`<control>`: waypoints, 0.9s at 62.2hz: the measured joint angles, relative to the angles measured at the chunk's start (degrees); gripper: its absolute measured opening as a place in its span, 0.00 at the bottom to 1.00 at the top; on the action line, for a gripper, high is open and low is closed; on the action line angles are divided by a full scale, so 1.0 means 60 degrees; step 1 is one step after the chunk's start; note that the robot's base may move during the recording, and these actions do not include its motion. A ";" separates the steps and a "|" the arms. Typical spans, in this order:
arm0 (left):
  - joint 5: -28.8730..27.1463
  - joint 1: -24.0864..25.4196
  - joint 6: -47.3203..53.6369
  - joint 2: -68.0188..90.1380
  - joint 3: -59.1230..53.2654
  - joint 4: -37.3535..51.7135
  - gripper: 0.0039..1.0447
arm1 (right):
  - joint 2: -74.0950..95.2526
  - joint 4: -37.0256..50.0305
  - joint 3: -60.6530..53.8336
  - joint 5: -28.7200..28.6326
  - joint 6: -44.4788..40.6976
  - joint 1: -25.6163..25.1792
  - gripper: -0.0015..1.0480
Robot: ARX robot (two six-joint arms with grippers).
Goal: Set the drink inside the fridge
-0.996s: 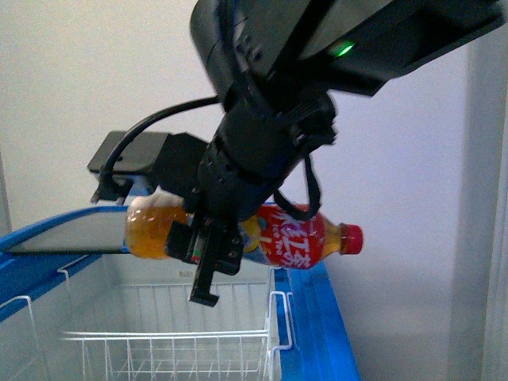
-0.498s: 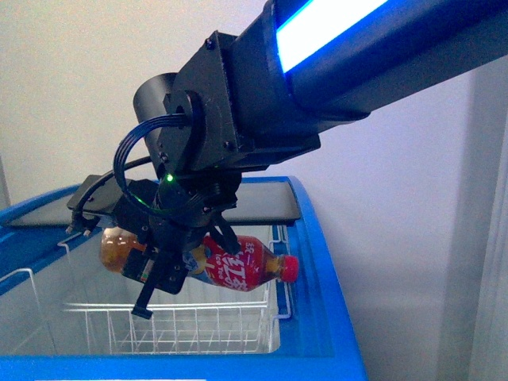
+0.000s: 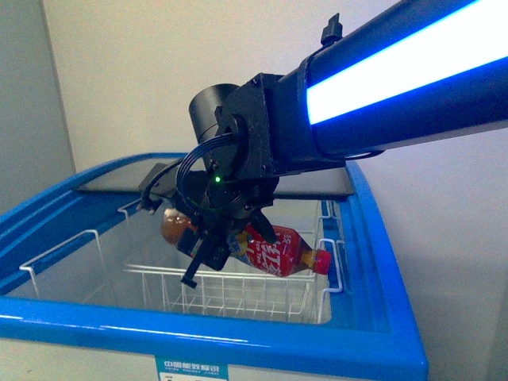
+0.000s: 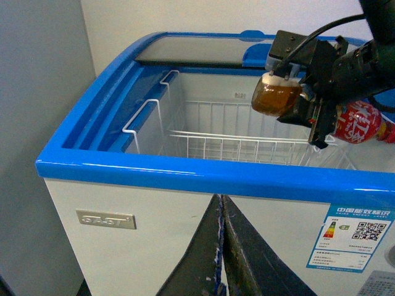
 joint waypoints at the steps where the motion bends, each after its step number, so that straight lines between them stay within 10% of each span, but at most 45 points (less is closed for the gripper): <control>1: 0.0000 0.0004 0.0000 -0.0022 0.0000 -0.0025 0.02 | 0.0055 -0.0004 0.0062 -0.0004 0.0033 0.0000 0.39; 42: 0.0000 0.0000 0.0000 -0.2175 0.0000 -0.2211 0.02 | 0.3574 -0.1198 0.4149 0.0299 0.0929 0.0346 0.39; 56: -0.0004 0.0000 0.0000 -0.2175 0.0000 -0.2218 0.02 | 0.2437 -0.0007 0.2025 0.0066 0.1013 0.0335 0.77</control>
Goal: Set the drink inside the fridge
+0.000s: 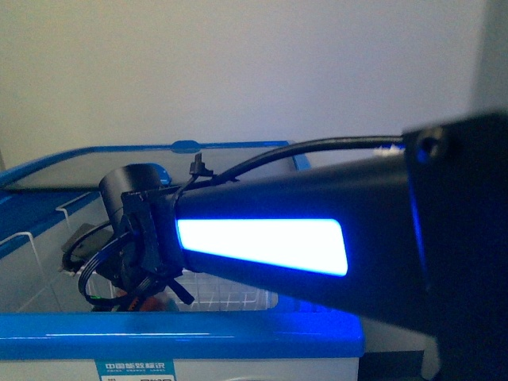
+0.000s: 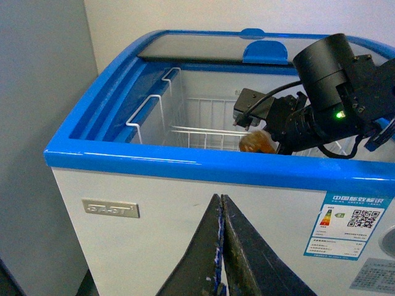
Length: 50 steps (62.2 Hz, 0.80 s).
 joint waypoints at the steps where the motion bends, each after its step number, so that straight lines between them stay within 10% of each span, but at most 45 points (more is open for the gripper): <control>1: 0.0004 0.0000 0.0000 0.0000 0.0000 0.0000 0.02 | -0.0073 0.0062 -0.0109 -0.0036 0.0022 0.0000 0.78; 9: 0.0004 0.0000 0.0000 0.0000 0.0000 0.0000 0.02 | -0.1235 0.0732 -0.1308 -0.0248 0.0415 -0.0029 0.94; 26: 0.0004 0.0000 0.0000 0.0000 0.0000 -0.0004 0.02 | -0.4870 0.2681 -0.5337 -0.0776 0.2379 -0.0663 0.93; 50: 0.0004 0.0000 0.0000 0.0000 0.0000 -0.0004 0.02 | -1.1650 0.4156 -1.1078 0.1872 0.5380 -0.3249 0.93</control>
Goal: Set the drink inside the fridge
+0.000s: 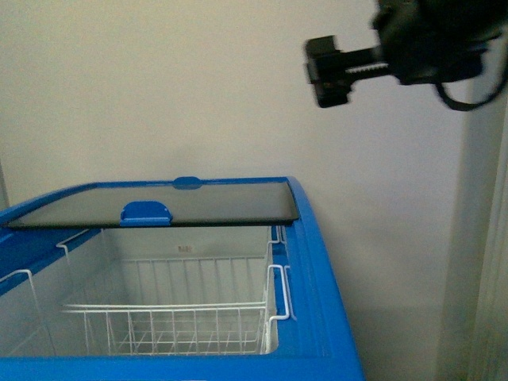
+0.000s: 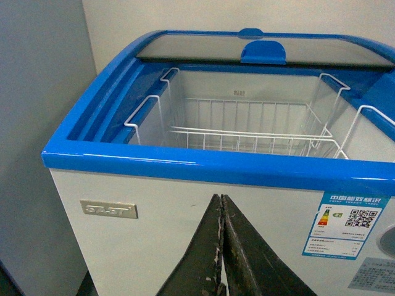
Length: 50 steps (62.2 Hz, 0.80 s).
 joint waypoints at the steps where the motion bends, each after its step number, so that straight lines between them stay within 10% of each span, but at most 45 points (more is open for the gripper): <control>1: 0.0000 0.0000 0.0000 0.0000 0.0000 0.0000 0.02 | -0.0146 -0.0015 -0.0171 0.0022 0.0055 -0.0066 0.93; 23: 0.0000 0.0000 0.0000 0.0000 0.0000 0.0000 0.02 | -0.8153 -0.2222 -0.6415 0.0849 0.1286 -0.1060 0.93; 36: 0.0004 0.0000 0.0000 -0.0004 0.0000 -0.0004 0.02 | -1.1132 -0.0211 -0.9617 -0.2623 0.1202 -0.2514 0.47; 50: 0.0004 0.0000 0.0000 -0.0004 0.0000 -0.0004 0.02 | -1.2178 0.0390 -1.1293 -0.2794 0.1173 -0.2976 0.03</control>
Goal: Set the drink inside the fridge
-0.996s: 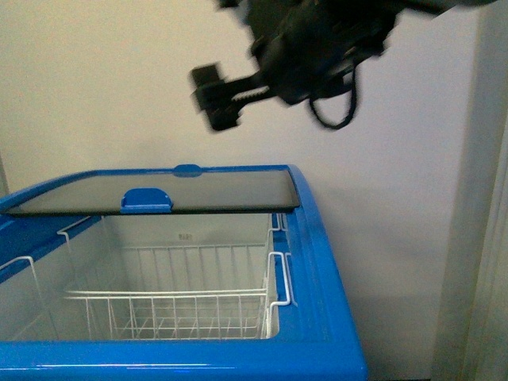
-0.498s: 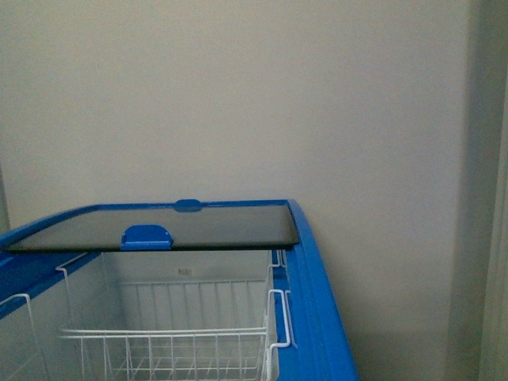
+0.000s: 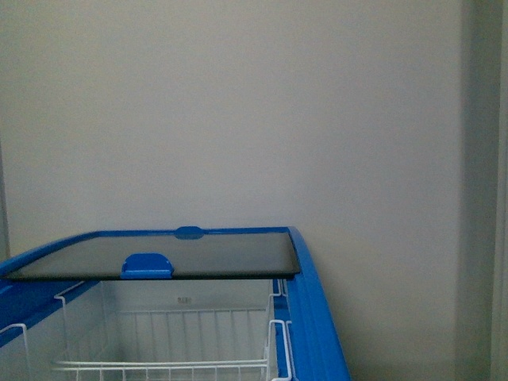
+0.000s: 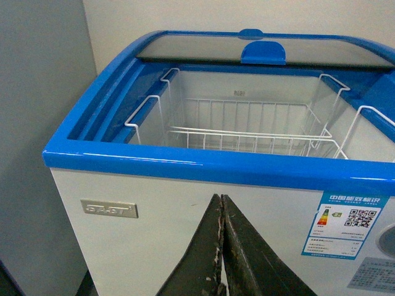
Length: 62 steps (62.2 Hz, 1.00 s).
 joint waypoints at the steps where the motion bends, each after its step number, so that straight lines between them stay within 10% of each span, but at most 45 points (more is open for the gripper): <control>1: 0.0000 0.0000 0.0000 0.0000 0.0000 0.0000 0.02 | -0.0033 0.0015 -0.0036 -0.0007 0.0025 0.0000 0.03; 62: -0.0007 0.0000 0.0000 0.0000 0.0000 0.0000 0.02 | -0.2787 -0.0681 -0.2157 0.0018 0.0018 -0.0004 0.03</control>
